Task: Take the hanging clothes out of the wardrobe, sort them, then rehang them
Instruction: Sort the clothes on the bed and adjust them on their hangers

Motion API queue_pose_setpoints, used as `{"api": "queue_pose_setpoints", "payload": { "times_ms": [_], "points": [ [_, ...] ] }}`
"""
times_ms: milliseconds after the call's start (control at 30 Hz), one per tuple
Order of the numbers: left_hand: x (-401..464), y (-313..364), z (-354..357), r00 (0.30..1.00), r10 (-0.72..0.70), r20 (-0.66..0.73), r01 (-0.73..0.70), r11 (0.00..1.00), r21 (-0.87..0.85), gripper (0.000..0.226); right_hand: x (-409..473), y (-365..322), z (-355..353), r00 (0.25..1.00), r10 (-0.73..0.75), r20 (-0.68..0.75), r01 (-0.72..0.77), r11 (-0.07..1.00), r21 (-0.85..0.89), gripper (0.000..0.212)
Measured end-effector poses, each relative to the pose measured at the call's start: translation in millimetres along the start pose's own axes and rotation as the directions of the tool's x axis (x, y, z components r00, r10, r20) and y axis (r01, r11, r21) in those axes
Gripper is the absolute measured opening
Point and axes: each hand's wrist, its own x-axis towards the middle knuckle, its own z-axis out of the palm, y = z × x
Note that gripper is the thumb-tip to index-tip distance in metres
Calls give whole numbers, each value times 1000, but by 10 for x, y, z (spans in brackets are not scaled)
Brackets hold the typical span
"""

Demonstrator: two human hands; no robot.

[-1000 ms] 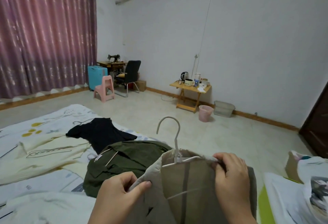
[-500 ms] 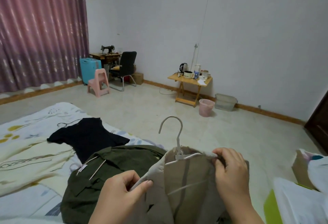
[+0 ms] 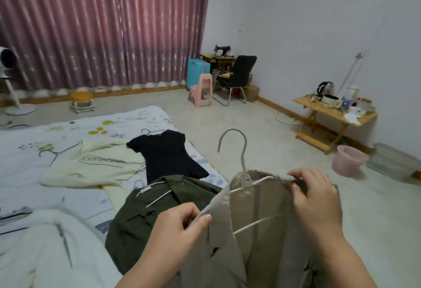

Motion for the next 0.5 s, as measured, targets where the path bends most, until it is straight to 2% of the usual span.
{"api": "queue_pose_setpoints", "payload": {
  "times_ms": [200,333,500],
  "points": [
    [412,-333,-51,993,-34,-110,37,999,30,36,559,-44,785,986,-91,142,85,995,53,13],
    [785,-733,-89,975,-94,-199,95,995,-7,34,841,-120,1435,969,-83,233,73,996,52,11],
    [1393,-1380,-247,959,-159,-235,167,986,15,33,1164,-277,2333,936,-46,350,37,999,33,10]
  ]
}}
